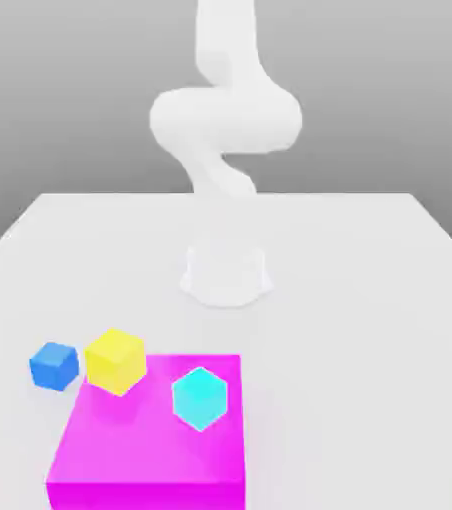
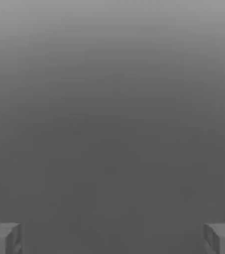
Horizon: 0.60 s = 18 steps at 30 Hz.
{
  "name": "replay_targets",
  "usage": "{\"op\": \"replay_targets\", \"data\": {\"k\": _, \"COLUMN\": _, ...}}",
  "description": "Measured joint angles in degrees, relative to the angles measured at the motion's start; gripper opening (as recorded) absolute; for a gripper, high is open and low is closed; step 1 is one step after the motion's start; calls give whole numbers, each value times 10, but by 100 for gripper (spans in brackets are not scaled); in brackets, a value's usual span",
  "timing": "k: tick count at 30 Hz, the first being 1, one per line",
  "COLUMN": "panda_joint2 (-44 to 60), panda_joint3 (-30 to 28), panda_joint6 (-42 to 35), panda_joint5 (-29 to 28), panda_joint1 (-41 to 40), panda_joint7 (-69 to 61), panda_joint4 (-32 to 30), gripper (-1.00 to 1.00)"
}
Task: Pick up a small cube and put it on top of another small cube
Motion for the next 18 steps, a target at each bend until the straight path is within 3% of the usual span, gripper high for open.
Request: {"op": "replay_targets", "data": {"k": 18, "panda_joint2": 354, "panda_joint3": -58, "panda_joint6": 230, "panda_joint5": -13, "panda_joint1": -272, "panda_joint7": 463, "panda_joint4": -212, "gripper": 0}}
